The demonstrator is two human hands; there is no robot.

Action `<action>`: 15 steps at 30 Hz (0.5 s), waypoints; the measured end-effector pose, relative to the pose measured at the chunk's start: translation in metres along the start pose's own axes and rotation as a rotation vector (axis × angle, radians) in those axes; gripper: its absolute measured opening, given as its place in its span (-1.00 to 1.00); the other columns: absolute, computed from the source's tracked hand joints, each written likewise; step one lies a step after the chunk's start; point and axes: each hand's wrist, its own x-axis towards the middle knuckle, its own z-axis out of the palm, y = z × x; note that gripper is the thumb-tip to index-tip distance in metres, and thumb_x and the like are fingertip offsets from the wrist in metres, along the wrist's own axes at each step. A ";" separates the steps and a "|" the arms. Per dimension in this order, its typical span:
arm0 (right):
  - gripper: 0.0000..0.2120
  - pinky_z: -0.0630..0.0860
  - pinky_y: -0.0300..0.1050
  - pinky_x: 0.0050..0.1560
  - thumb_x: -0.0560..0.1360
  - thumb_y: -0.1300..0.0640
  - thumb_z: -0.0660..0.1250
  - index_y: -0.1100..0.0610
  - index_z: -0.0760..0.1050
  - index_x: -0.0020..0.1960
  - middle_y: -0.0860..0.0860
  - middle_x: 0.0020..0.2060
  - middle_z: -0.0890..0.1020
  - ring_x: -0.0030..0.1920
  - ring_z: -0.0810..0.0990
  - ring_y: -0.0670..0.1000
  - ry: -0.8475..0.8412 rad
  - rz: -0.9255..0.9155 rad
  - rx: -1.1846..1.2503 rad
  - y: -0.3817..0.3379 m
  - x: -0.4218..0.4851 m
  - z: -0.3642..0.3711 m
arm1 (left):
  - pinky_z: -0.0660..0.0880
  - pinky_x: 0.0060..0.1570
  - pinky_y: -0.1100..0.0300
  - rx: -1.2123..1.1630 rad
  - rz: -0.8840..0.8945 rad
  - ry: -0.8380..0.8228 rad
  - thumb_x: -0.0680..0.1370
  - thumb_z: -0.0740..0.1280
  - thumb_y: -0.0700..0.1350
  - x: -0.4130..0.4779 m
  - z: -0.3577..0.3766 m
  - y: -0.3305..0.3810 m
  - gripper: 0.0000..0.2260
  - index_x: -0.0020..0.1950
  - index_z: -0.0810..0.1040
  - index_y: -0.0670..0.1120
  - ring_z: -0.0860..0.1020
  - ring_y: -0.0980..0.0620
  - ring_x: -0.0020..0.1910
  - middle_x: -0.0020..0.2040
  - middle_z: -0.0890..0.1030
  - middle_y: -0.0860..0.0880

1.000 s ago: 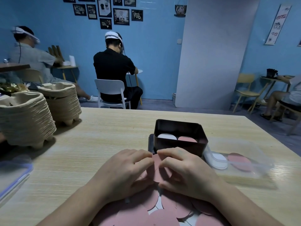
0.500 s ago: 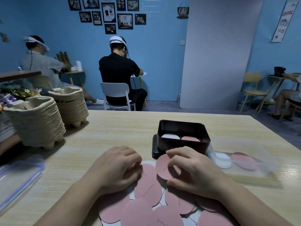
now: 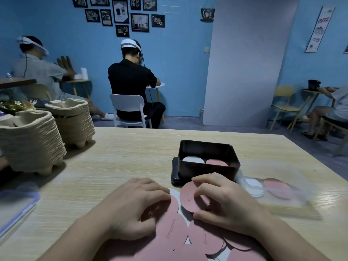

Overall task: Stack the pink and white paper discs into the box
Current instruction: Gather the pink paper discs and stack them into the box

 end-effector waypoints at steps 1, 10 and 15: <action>-0.68 0.56 -0.10 0.17 0.49 -0.32 0.40 -0.13 0.50 0.06 -0.21 0.39 0.48 0.37 0.43 -0.20 -0.002 0.001 -0.001 0.000 0.000 0.000 | 0.33 0.40 0.17 -0.004 -0.002 0.000 0.39 0.26 0.12 0.000 0.001 -0.001 -0.40 0.45 0.45 0.21 0.36 0.27 0.41 0.43 0.46 0.33; -0.68 0.56 -0.12 0.16 0.48 -0.33 0.39 -0.13 0.50 0.05 -0.24 0.39 0.47 0.36 0.43 -0.20 -0.012 0.006 -0.022 -0.004 0.001 0.002 | 0.45 0.21 0.12 0.011 -0.019 0.132 0.47 0.31 0.17 -0.001 0.002 -0.002 -0.64 0.24 0.51 0.14 0.50 0.14 0.20 0.21 0.54 0.22; -0.67 0.56 -0.12 0.17 0.48 -0.34 0.37 -0.12 0.50 0.05 -0.23 0.38 0.47 0.37 0.42 -0.20 -0.019 0.026 -0.043 -0.003 0.001 0.002 | 0.49 0.15 0.19 0.028 -0.029 0.254 0.49 0.36 0.18 0.001 0.002 0.001 -0.68 0.15 0.53 0.05 0.54 0.10 0.17 0.24 0.55 0.14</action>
